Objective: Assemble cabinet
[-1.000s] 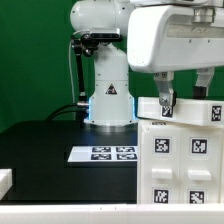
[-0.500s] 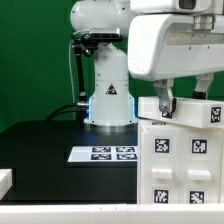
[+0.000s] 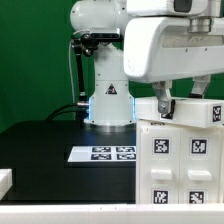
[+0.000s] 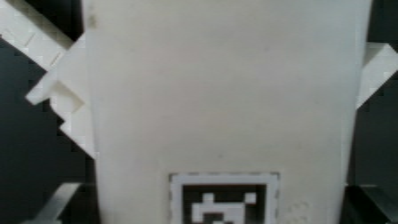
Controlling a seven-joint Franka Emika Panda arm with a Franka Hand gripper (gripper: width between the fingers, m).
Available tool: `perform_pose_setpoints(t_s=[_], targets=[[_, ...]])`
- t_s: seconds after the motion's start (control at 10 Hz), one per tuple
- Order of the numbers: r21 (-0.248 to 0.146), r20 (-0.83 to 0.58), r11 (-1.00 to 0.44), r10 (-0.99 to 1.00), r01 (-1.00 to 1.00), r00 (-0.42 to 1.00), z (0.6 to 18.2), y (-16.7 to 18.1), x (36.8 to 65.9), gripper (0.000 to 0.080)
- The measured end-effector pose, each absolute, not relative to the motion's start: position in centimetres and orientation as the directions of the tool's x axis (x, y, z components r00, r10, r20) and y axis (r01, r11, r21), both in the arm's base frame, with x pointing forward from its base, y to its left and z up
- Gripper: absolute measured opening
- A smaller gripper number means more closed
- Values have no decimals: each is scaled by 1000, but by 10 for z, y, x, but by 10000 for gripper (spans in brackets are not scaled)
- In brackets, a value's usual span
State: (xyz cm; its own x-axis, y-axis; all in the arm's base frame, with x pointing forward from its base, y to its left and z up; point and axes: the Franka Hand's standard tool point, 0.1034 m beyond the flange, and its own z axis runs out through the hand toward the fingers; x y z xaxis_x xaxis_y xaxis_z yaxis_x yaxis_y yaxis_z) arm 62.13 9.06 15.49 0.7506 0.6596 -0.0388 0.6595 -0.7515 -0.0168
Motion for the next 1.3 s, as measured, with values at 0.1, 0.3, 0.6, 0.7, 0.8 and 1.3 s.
perform_pose_setpoints(t_s=[0.1,0.3,0.6,0.7,0.8,1.3], targets=[[-15,-40,-789,614,614,788,155,91,621,554],[-20,-35,-901,435,434,900,154,89,622,554],[-51,-31,-997,57,55,998,154,90,623,554],[-54,-31,-998,-14,-15,999,154,91,624,554],[-52,-34,-996,-70,-72,997,154,91,624,554],[-43,-52,-871,-487,-489,872,153,92,623,554]])
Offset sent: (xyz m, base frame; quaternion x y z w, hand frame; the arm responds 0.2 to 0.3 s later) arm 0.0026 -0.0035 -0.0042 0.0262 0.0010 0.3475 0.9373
